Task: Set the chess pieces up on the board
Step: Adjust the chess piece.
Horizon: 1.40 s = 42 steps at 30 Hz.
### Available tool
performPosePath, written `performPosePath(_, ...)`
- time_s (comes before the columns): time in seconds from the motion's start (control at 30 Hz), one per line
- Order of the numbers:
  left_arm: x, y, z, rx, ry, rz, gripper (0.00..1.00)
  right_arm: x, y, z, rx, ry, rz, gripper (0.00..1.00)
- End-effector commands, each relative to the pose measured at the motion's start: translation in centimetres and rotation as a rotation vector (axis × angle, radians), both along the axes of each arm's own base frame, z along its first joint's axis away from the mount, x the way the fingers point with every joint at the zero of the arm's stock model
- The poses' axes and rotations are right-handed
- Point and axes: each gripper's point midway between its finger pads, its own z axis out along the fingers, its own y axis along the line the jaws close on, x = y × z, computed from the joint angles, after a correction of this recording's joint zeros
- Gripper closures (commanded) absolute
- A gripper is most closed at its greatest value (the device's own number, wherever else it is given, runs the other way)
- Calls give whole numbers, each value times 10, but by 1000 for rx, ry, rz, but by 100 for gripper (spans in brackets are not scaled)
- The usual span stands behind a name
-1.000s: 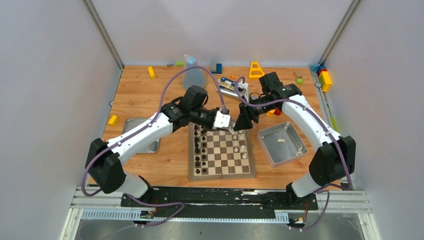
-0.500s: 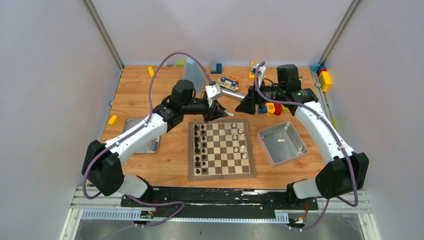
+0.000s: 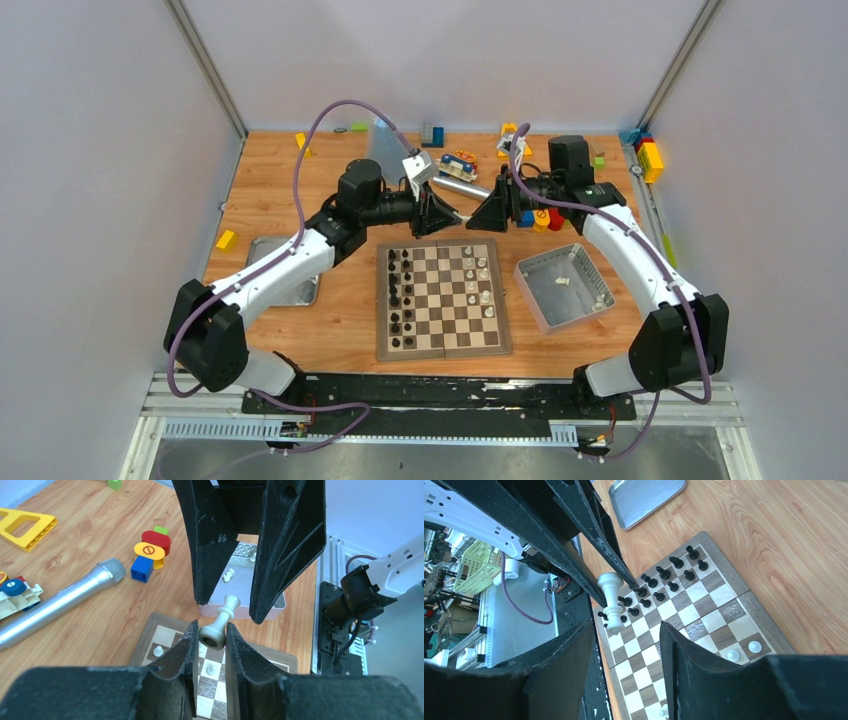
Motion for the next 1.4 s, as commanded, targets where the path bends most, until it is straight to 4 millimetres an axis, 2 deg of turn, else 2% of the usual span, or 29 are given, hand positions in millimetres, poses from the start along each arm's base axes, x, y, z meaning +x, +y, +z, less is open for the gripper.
performPosePath(0.0, 1, -1, 12, -50, -7, 3, 93, -3, 5, 14, 60, -42, 52, 49)
performPosePath(0.17, 1, -2, 11, -53, -3, 2, 93, -3, 7, 18, 77, -17, 62, 57)
performPosePath(0.5, 2, -3, 9, -59, 7, 2, 93, -4, 7, 19, 84, -11, 72, 85)
performPosePath(0.67, 2, -2, 4, -43, -3, 0, 89, -2, 5, 20, 81, -29, 62, 97)
performPosePath(0.73, 1, 0, 0, -28, -13, -2, 83, -2, 2, 20, 80, -37, 58, 100)
performPosePath(0.9, -2, 7, -3, 19, -72, -3, 56, -2, -7, 14, 43, -86, 37, 100)
performPosePath(0.93, -2, 10, -6, 41, -90, -4, 53, -2, -10, 12, 16, -101, 26, 100)
performPosePath(1.1, 1, 30, -4, 118, -183, 13, 31, -3, -32, -18, -191, -106, -23, 100)
performPosePath(1.2, 7, 51, -10, 186, -188, 55, 25, -6, -51, -38, -332, -94, -54, 100)
performPosePath(1.37, 19, 88, -7, 254, -200, 142, 22, -8, -73, -66, -540, -60, -71, 100)
